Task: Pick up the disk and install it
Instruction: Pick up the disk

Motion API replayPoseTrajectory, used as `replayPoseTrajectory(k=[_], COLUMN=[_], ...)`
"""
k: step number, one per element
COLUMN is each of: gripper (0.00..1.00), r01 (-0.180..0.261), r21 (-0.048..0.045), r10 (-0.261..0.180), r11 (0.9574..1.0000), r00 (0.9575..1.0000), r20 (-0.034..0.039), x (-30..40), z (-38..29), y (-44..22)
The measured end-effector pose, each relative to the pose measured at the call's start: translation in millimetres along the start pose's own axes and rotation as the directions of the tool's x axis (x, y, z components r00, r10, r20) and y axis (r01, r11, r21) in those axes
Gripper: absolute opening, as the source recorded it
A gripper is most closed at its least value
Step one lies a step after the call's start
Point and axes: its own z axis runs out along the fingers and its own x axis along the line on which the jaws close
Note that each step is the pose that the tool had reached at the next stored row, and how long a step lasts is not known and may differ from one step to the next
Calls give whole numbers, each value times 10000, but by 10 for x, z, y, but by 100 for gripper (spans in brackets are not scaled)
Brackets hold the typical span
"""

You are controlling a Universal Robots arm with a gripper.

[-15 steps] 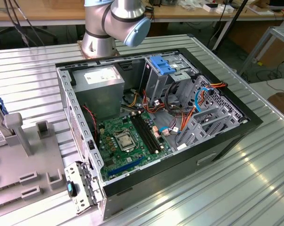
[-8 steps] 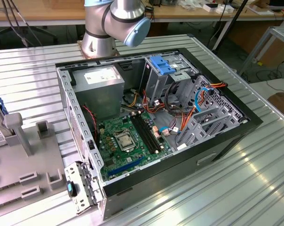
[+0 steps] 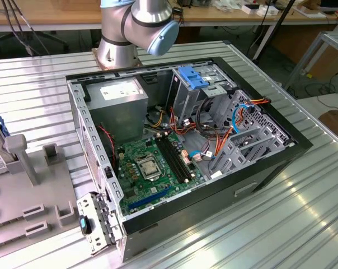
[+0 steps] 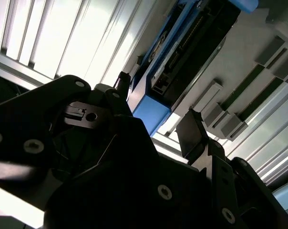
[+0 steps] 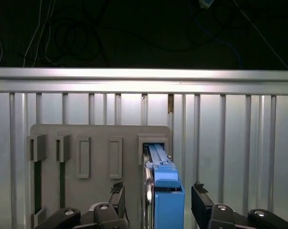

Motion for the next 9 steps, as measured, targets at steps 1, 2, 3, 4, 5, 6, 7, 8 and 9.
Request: replayPoseTrajectory(k=[1, 2, 3, 4, 5, 6, 7, 8, 9], gripper=[66, 66, 66, 66, 66, 66, 66, 66, 66], r01=[0, 0, 0, 0, 0, 0, 1, -1, -7], r21=[0, 1, 1, 0, 0, 1, 0, -8, -63], r10=[0, 0, 0, 0, 0, 0, -1, 1, 7], r11=[10000, 10000, 10000, 10000, 10000, 10000, 10000, 10000, 10000], r00=[10000, 10000, 10000, 10000, 10000, 10000, 10000, 10000, 10000], r20=[0, 0, 0, -1, -1, -1, -1, 0, -1], x=[0, 0, 0, 0, 0, 0, -1, -3, -6], z=[0, 0, 0, 0, 0, 0, 1, 4, 8], y=[0, 0, 0, 0, 0, 0, 0, 0, 1])
